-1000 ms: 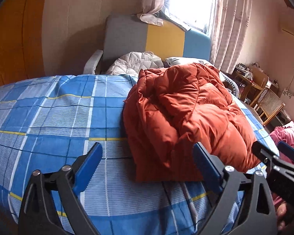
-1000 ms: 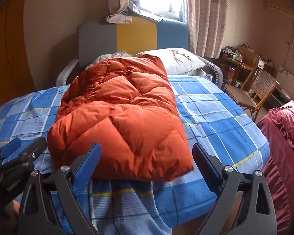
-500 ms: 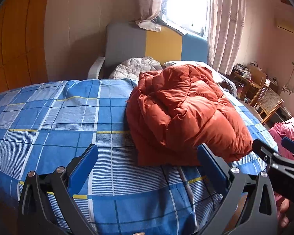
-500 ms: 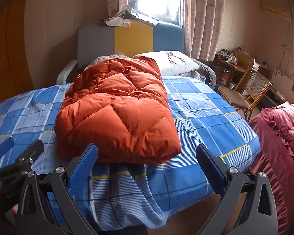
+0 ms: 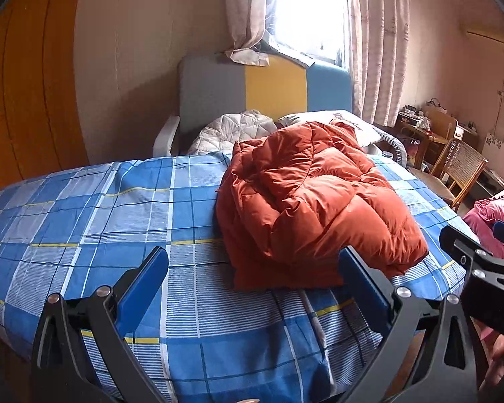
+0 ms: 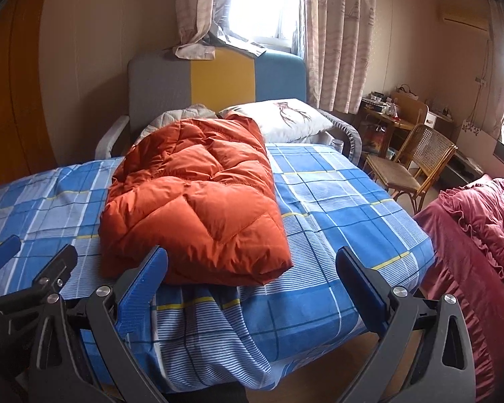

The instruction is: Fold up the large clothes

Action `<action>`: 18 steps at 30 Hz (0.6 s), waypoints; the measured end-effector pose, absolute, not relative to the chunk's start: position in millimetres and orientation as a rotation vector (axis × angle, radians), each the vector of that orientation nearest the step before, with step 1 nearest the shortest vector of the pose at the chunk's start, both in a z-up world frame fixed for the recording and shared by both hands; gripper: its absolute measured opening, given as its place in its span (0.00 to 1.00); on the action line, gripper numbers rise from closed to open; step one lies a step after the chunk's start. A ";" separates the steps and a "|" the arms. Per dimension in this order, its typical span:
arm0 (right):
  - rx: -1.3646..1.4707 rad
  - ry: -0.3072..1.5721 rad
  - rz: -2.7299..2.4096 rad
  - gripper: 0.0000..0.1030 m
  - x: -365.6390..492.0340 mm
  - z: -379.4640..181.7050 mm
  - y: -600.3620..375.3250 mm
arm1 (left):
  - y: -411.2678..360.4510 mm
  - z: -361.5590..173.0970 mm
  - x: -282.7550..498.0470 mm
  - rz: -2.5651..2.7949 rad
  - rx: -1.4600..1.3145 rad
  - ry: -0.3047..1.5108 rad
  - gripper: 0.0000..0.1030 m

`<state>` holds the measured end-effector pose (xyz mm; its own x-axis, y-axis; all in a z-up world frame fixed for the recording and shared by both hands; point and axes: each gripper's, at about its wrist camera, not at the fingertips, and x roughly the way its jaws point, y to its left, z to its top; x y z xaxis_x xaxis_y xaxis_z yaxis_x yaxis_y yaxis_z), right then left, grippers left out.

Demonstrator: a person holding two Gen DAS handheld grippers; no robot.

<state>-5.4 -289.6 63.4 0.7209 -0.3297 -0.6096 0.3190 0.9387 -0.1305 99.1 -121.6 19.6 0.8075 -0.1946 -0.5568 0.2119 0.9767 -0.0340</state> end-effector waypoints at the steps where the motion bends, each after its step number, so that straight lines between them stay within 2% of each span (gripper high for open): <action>1: -0.019 0.676 -0.365 0.97 -5.6 64.0 -289.9 | -122.5 20.1 98.1 -0.215 0.033 0.585 0.98; 18: -0.006 0.708 -0.362 0.97 -4.1 52.9 -292.7 | -123.6 14.1 99.3 -0.203 0.009 0.607 0.98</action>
<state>-4.1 -292.7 52.9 0.7004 -0.3270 -0.6345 0.3227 0.9379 -0.1272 99.3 -123.6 14.1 0.8018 -0.1869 -0.5676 0.1920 0.9800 -0.0515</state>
